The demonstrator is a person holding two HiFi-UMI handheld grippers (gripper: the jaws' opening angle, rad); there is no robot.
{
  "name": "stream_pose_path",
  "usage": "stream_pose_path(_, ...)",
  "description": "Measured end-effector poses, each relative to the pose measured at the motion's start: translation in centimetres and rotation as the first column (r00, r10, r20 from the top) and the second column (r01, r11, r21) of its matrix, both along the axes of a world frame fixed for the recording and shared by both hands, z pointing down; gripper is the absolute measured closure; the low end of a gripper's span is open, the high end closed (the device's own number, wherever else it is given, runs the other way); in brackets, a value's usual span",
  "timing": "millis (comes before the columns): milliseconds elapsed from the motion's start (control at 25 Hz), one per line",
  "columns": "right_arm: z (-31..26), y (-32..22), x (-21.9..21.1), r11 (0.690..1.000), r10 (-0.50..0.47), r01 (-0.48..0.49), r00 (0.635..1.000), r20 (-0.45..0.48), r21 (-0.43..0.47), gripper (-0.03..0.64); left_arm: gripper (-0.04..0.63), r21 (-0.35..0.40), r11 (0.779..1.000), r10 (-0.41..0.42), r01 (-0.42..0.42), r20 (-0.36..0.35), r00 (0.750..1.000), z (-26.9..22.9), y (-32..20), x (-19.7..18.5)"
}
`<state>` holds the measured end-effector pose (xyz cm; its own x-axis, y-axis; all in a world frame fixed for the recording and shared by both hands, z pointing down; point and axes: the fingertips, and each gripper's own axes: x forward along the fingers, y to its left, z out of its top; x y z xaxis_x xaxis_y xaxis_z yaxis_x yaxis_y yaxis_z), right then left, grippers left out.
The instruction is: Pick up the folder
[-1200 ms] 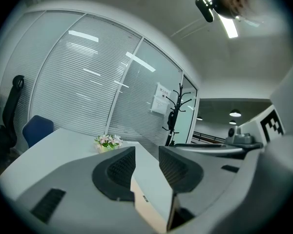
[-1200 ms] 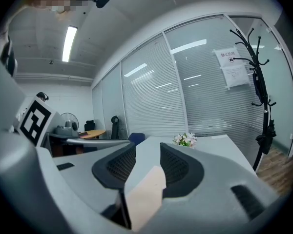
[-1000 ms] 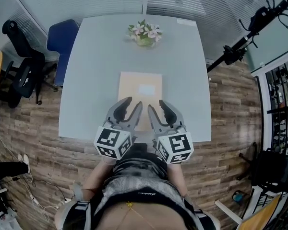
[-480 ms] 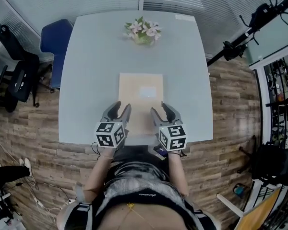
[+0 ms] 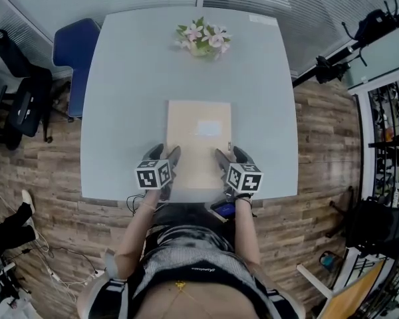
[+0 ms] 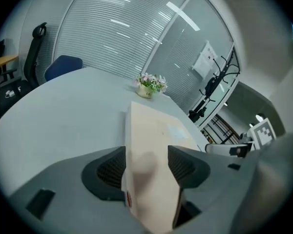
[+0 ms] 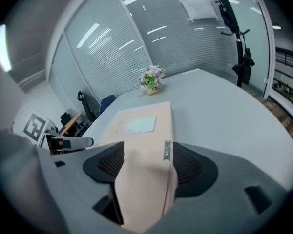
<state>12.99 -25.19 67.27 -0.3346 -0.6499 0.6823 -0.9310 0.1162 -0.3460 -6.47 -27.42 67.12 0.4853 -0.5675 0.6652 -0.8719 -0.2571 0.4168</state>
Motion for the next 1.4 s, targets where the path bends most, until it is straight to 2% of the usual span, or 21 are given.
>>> stream_pose_path(120, 1.9, -0.3, 0.6, 0.998, 0.033, -0.032, 0.999, 0.027, -0.045, 0.297, 0.353, -0.054, 0.998, 0.017, -0.018, -0.023, 1.0, 2.5, 0.2, 0.5)
stream_pose_path(240, 3.4, -0.2, 0.2, 0.996, 0.019, -0.015, 0.999, 0.051, -0.091, 0.296, 0.353, -0.103, 0.995, 0.0, -0.009, -0.084, 0.996, 3.7, 0.3, 0.8)
stream_pose_path(400, 4.0, -0.2, 0.0, 0.996, 0.008, -0.003, 0.999, 0.053, -0.094, 0.299, 0.353, -0.124, 0.992, 0.005, -0.024, -0.152, 0.988, 3.9, 0.2, 1.0)
stream_pose_path(560, 4.1, -0.2, 0.0, 0.996, 0.008, -0.003, 0.998, 0.059, -0.089, 0.305, 0.353, -0.115, 0.993, 0.002, -0.013, -0.094, 0.996, 3.4, -0.1, 0.3)
stream_pose_path(1000, 3.1, -0.1, 0.2, 0.997, 0.021, -0.018, 0.999, 0.035, -0.076, 0.328, 0.364, -0.094, 0.995, 0.008, -0.015, -0.069, 0.998, 2.8, 0.3, 1.0)
stream_pose_path(1400, -3.2, -1.5, 0.8, 0.998, 0.031, -0.033, 0.999, 0.032, 0.052, 0.334, 0.365, 0.035, 0.999, -0.007, 0.01, -0.079, 0.997, -3.2, -1.1, 1.5)
